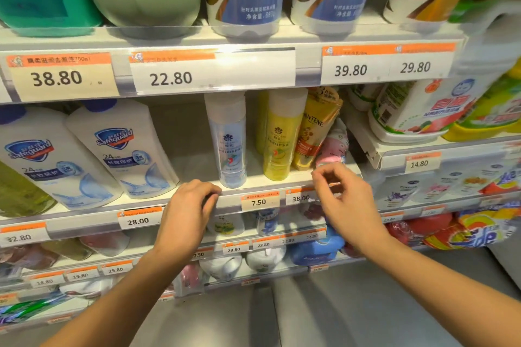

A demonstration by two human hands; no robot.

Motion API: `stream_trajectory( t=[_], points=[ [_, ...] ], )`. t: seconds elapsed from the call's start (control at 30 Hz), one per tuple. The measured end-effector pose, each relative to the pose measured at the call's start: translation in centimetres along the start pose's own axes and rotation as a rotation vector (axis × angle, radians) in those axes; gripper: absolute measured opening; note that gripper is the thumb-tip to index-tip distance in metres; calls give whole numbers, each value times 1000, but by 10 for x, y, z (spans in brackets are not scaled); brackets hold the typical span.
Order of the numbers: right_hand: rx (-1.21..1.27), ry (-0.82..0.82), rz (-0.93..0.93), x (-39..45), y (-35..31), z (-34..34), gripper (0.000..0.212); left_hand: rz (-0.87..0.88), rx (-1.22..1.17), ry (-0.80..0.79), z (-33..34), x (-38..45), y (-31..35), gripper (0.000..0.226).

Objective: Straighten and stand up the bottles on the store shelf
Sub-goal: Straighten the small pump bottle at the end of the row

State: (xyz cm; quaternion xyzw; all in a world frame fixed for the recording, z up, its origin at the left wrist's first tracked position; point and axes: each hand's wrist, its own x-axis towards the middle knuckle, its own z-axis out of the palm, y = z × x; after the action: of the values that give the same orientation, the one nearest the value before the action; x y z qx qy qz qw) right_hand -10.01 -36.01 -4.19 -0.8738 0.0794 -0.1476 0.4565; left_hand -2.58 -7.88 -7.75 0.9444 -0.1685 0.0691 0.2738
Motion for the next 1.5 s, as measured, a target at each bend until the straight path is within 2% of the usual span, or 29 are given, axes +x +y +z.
stream_trajectory(
  t=[0.1, 0.2, 0.3, 0.4, 0.47, 0.57, 0.67, 0.8, 0.93, 1.0, 1.1, 1.23, 1.4, 1.5],
  points=[
    [-56, 131, 88, 21, -1, -32, 6, 10, -13, 9, -1, -1, 1, 13],
    [-160, 126, 208, 49, -1, -48, 20, 27, -15, 21, -1, 0, 3, 12],
    [-311, 24, 285, 76, -1, -50, 28, 19, -13, 20, -1, 1, 3, 13],
    [-368, -51, 317, 99, 0, -46, 22, 15, -12, 28, -1, 1, 6, 14],
    [-459, -115, 341, 111, -4, -41, 29, 13, -13, 33, -1, 0, 7, 14],
    [-644, -275, 294, 124, -5, -34, 23, 9, -13, 38, 0, 0, 9, 14],
    [-735, -363, 262, 125, -5, -30, 33, -3, -10, 42, 1, -1, 10, 15],
    [-636, -336, 324, 118, -10, -35, 15, -23, -3, 39, 0, 0, 12, 17],
    [-436, -238, 492, 108, -11, -41, 28, -39, -3, 30, -2, 2, 15, 17],
    [-346, -195, 507, 101, -10, -43, 31, -36, 2, 26, -3, 2, 16, 16],
    [-139, -83, 453, 90, -4, -45, 28, -32, 10, 20, -4, 2, 15, 16],
    [20, -12, 380, 79, 0, -48, 31, -28, 25, 11, -4, 3, 14, 16],
    [26, -19, 289, 73, 4, -51, 42, -36, 10, 19, -3, 3, 15, 17],
    [41, 15, 254, 74, 5, -46, 17, -32, 10, 16, -2, 3, 14, 17]
  ],
)
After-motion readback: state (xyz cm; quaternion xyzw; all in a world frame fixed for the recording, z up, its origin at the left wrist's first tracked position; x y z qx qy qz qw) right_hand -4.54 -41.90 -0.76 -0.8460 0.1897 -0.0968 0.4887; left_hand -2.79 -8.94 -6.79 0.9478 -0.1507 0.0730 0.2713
